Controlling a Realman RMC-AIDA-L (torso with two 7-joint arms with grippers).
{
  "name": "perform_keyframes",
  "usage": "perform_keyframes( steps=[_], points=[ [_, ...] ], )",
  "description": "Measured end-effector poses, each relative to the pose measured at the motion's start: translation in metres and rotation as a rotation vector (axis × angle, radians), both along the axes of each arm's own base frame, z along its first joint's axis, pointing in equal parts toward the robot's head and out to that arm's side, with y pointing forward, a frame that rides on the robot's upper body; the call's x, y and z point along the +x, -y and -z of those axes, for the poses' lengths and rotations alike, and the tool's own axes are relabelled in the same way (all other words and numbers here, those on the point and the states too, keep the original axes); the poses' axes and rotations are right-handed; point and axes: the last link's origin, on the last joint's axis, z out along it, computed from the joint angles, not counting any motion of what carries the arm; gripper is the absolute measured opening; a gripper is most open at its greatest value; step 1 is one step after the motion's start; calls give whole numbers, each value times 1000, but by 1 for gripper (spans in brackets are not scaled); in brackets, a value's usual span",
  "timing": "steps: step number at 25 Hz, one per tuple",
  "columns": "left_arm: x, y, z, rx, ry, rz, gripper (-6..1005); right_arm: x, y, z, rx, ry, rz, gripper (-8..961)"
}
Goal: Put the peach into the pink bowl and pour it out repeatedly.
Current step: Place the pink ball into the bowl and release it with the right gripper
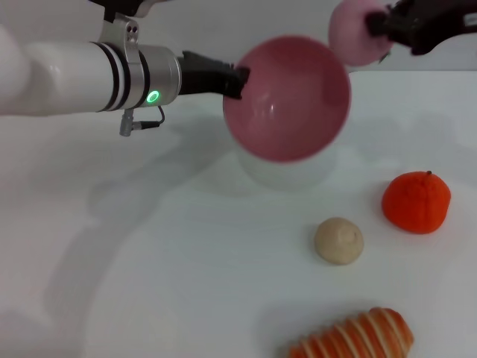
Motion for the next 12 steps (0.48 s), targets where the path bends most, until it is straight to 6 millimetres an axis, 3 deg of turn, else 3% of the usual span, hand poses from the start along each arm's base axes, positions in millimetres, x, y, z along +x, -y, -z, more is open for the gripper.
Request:
perform_keyframes(
  steps=[12],
  points=[
    [-9,6,1,-126,-95,-88,42,1,-4,47,-178,-73,-75,39]
  ],
)
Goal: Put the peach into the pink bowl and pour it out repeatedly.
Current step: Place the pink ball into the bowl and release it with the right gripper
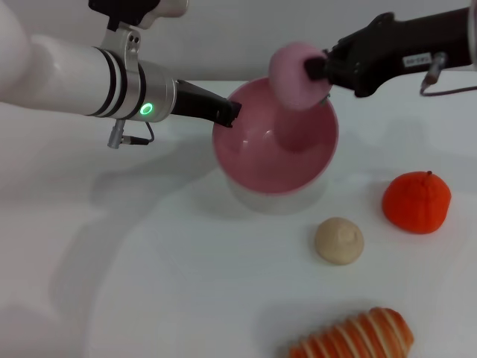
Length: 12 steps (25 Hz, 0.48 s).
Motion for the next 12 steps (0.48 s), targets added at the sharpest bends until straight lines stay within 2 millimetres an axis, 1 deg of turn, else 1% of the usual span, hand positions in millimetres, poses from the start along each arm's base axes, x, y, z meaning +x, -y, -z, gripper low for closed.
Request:
perform_keyframes(
  steps=[2,6,12],
  points=[
    [0,0,0,-1,1,-4,42,0,1,4,-16,6,-1,39],
    [-3,1,1,-4,-1,-11,42,1,1,7,-25,7,7,40],
    [-4,2,3,-11,-6,-13,42,4,0,9,-33,1,21,239]
  ],
)
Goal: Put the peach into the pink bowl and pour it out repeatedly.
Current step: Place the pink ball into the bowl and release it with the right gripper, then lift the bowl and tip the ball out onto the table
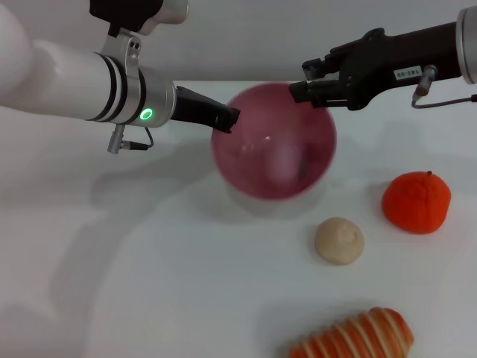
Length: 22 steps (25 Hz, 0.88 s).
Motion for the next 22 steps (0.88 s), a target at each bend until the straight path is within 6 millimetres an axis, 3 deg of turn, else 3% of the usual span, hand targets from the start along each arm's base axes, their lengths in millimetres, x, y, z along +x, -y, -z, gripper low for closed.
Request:
perform_keyframes(
  steps=[5,10,12,17,22],
  points=[
    [0,0,0,4,0,2,42,4,-1,-3,22,-18,15,438],
    [1,-6,0,92,7,48,42,13,0,-16,101,-141,1,560],
    [3,-7,4,138,2,93,42,21,5,-30,157,-266,-34,559],
    [12,-4,16,256,5,203,42,62,17,-60,334,-556,-65,557],
    [19,12,33,363,43,305,42,120,26,-77,581,-773,11,556]
  ],
)
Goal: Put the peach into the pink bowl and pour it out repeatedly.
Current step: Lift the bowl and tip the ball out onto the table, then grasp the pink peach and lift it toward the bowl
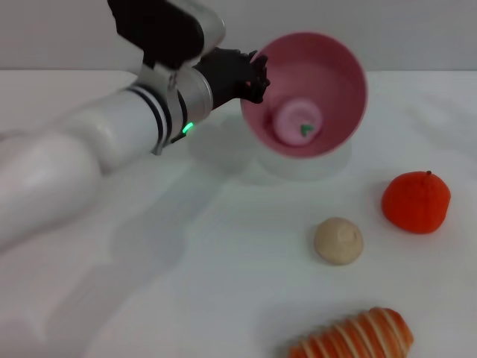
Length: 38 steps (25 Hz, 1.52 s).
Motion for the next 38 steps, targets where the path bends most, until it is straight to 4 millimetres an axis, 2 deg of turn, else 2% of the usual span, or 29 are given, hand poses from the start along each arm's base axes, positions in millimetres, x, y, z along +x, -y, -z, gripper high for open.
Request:
perform_keyframes(
  steps=[3,6,15,23,33,36,38],
  points=[
    [0,10,6,79,20,61,42,23,5,-3,93,-37,53,555],
    [-2,20,9,157,39,116,42,34,6,-5,130,-44,86,555],
    [-11,58,9,353,109,255,42,36,1,-15,157,-26,87,553],
    [-18,80,11,425,120,339,43,30,-4,-14,160,-23,71,551],
    [-14,77,14,401,117,343,42,33,-2,-14,157,-22,77,549],
    [-10,64,15,347,107,290,43,34,-2,-11,142,-9,81,548],
    [-8,46,14,278,81,217,43,33,-1,-7,122,18,75,548]
  ],
)
